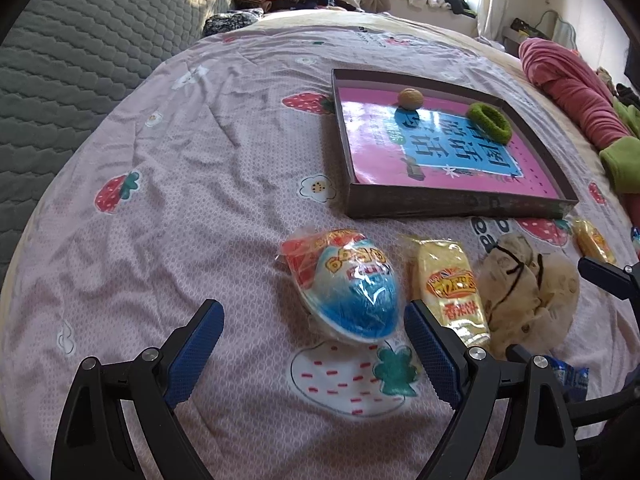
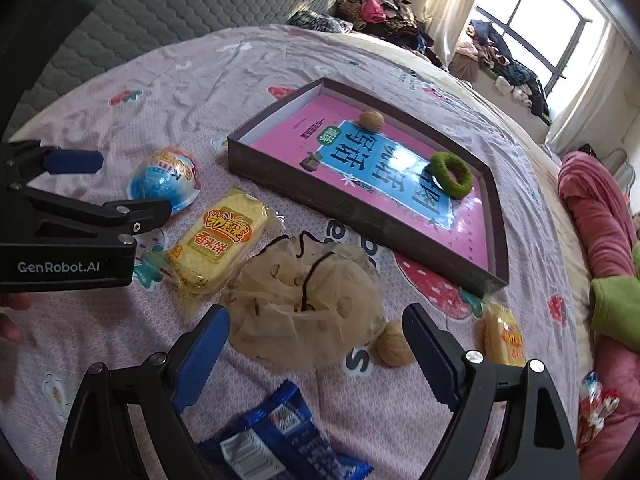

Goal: Organize objects
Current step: 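Move the left gripper to the blue egg toy while the right gripper approaches the beige mesh bag, then close the left gripper on the blue egg toy while the right gripper grasps the mesh bag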

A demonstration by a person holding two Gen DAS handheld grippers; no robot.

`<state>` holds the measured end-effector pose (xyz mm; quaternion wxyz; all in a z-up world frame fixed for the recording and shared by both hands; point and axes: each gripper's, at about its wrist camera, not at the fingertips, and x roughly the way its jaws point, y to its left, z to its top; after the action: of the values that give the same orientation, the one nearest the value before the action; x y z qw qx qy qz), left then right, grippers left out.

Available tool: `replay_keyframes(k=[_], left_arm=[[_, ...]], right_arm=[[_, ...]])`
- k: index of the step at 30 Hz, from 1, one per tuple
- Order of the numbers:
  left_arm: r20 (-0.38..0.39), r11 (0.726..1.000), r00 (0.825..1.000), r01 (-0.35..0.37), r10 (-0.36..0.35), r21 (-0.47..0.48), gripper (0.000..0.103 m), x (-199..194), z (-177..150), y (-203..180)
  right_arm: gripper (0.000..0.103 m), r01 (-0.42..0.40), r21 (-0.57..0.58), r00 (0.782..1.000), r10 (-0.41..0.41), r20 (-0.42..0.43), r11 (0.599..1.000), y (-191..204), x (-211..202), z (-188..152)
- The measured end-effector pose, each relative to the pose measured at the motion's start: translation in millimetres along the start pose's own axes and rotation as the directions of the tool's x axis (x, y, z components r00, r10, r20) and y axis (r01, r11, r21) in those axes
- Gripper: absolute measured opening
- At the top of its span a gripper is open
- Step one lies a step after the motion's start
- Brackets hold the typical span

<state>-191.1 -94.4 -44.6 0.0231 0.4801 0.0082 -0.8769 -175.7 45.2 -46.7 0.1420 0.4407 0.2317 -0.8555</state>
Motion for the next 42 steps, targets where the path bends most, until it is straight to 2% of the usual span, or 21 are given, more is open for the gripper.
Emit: replay_keyframes(k=[8, 12, 16, 19, 20, 22, 23, 26, 32, 42], left_arm=[[-0.015, 1.000, 1.000, 0.016, -0.016, -0.025, 0.092, 14.5, 6.1, 4.1], [-0.017, 0.999, 1.000, 0.010, -0.010, -0.032, 0.092, 18.9, 9.0, 5.6], [-0.023, 0.999, 1.000, 0.019, -0.020, -0.044, 0.092, 23.8, 11.4, 7.1], [-0.026, 0.999, 0.999, 0.021, -0.023, -0.047, 0.091, 26.8, 11.1, 7.3], [-0.028, 0.999, 0.999, 0.025, -0.026, -0.046, 0.089, 27.3, 10.5, 7.1], [-0.025, 0.998, 0.999, 0.034, -0.035, -0.048, 0.075, 27.0, 9.6, 6.6], [-0.025, 0.998, 0.999, 0.033, -0.034, -0.047, 0.055, 26.8, 9.0, 6.4], [-0.030, 0.998, 0.999, 0.041, -0.042, -0.046, 0.054, 26.9, 8.0, 7.0], [-0.011, 0.998, 0.999, 0.052, -0.052, -0.046, 0.054, 19.3, 5.8, 9.4], [0.021, 0.998, 0.998, 0.052, -0.052, -0.034, 0.054, 1.3, 4.9, 8.3]], right_arm=[[0.087, 0.020, -0.068, 1.000, -0.021, -0.015, 0.997, 7.0, 19.8, 7.8], [0.072, -0.021, -0.059, 1.000, 0.020, -0.020, 0.998, 5.6, 27.0, 12.5], [0.067, -0.031, -0.061, 0.999, 0.030, -0.024, 0.998, 6.9, 31.5, 13.9], [0.057, -0.061, -0.042, 0.998, 0.060, -0.024, 0.997, 5.7, 33.2, 14.3], [0.053, -0.068, -0.042, 0.997, 0.067, -0.027, 0.997, 6.0, 33.6, 14.4], [0.049, -0.075, -0.041, 0.997, 0.074, -0.025, 0.996, 6.6, 33.5, 14.4], [0.045, -0.077, -0.038, 0.997, 0.076, -0.020, 0.996, 6.6, 32.4, 14.5], [0.035, -0.085, -0.033, 0.996, 0.084, -0.011, 0.996, 5.5, 28.2, 14.3], [0.023, -0.108, 0.002, 0.994, 0.108, 0.020, 0.994, -2.8, 18.3, 12.6], [0.017, -0.158, 0.051, 0.986, 0.155, 0.054, 0.986, -12.5, 1.3, 7.6]])
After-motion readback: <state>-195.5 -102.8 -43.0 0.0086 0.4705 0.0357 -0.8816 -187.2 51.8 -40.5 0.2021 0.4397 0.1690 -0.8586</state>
